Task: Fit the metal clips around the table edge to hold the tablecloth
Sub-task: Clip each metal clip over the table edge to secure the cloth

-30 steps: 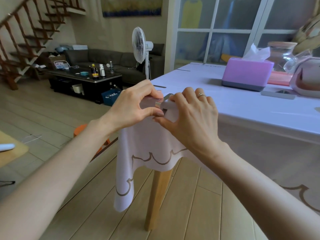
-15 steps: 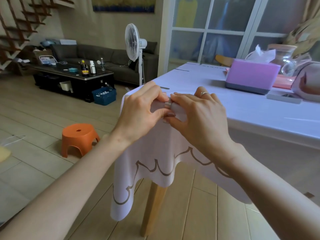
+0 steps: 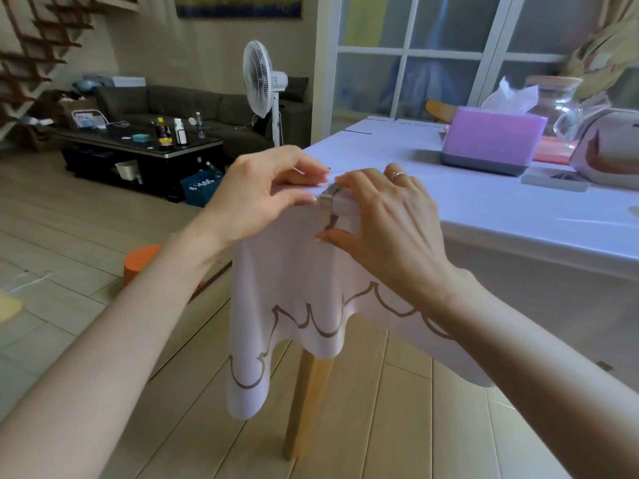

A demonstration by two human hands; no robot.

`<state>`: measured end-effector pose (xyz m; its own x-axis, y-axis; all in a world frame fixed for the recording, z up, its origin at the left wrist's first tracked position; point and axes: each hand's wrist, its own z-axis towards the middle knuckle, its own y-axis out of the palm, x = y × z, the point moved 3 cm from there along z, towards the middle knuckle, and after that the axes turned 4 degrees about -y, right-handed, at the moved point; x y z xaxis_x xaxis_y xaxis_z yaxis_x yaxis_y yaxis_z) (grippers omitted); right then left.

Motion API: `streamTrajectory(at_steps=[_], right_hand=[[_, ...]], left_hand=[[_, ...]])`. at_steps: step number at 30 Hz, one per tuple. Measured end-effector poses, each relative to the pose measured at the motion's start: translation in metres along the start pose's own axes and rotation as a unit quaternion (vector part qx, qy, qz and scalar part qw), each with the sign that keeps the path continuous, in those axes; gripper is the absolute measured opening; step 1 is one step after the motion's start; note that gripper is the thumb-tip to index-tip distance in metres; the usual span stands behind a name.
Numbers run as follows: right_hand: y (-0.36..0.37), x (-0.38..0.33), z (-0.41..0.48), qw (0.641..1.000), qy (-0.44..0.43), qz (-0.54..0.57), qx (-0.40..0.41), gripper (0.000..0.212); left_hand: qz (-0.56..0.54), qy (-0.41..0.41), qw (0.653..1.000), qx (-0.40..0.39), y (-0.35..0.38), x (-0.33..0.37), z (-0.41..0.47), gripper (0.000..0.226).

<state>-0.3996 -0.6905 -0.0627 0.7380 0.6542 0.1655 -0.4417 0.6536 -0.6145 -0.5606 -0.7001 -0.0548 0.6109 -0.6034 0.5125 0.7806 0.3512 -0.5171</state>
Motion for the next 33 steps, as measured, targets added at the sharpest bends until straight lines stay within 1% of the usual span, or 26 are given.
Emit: streamTrajectory(at_steps=[1,2,4,6,8,11,13,15,18,20,22,24,26,29,31,33], right_hand=[[-0.001,0.001,0.000,1.000,0.001,0.007,-0.011,0.057],[-0.002,0.002,-0.001,1.000,0.000,0.011,-0.018,0.059],[-0.002,0.002,-0.002,1.000,-0.008,0.012,-0.018,0.056],[-0.001,0.003,-0.002,1.000,-0.015,0.002,0.003,0.048],[0.000,0.002,-0.002,0.999,-0.015,-0.013,0.035,0.041],[0.003,0.003,-0.002,0.997,-0.023,-0.031,0.063,0.033],[0.004,0.004,-0.003,0.996,-0.020,-0.021,0.082,0.024],[0.004,0.005,-0.004,0.994,-0.012,-0.001,0.104,0.016],[0.001,0.004,-0.004,0.994,0.004,0.028,0.105,0.018],[0.000,0.003,-0.002,0.995,0.022,0.036,0.095,0.022],[0.000,0.003,0.000,0.995,0.038,0.034,0.085,0.023],[0.000,0.003,0.001,0.995,0.044,0.041,0.076,0.023],[0.000,0.003,0.001,0.996,0.044,0.052,0.054,0.025],[0.000,0.004,0.002,0.995,0.066,0.076,0.014,0.032],[-0.001,0.003,0.002,0.993,0.079,0.093,-0.010,0.029],[-0.002,0.003,0.003,0.989,0.085,0.117,-0.029,0.025]], left_hand=[[-0.029,-0.018,0.999,-0.003,-0.002,-0.001,0.001,0.022],[-0.028,-0.018,0.999,0.005,-0.004,-0.002,0.001,0.021],[0.067,0.031,0.997,0.029,-0.005,-0.006,0.000,0.019],[0.142,0.065,0.987,0.040,-0.002,-0.009,-0.005,0.025],[0.159,0.072,0.983,0.051,0.001,-0.011,-0.008,0.030],[0.150,0.066,0.984,0.067,0.003,-0.012,-0.008,0.030],[0.128,0.038,0.989,0.066,0.003,-0.012,-0.006,0.030],[0.101,0.001,0.994,0.044,0.000,-0.010,-0.004,0.031],[0.074,-0.058,0.996,-0.006,-0.003,-0.004,-0.001,0.039],[0.103,-0.076,0.992,-0.011,-0.001,0.001,0.000,0.041],[0.126,-0.083,0.989,0.009,0.004,0.007,0.001,0.038],[0.133,-0.094,0.986,0.019,0.008,0.011,0.002,0.035],[0.134,-0.110,0.985,0.013,0.008,0.014,0.004,0.032],[0.113,-0.164,0.980,-0.012,0.004,0.016,0.007,0.037],[0.102,-0.197,0.974,-0.043,0.001,0.017,0.010,0.043],[0.112,-0.204,0.969,-0.084,0.003,0.019,0.011,0.043]])
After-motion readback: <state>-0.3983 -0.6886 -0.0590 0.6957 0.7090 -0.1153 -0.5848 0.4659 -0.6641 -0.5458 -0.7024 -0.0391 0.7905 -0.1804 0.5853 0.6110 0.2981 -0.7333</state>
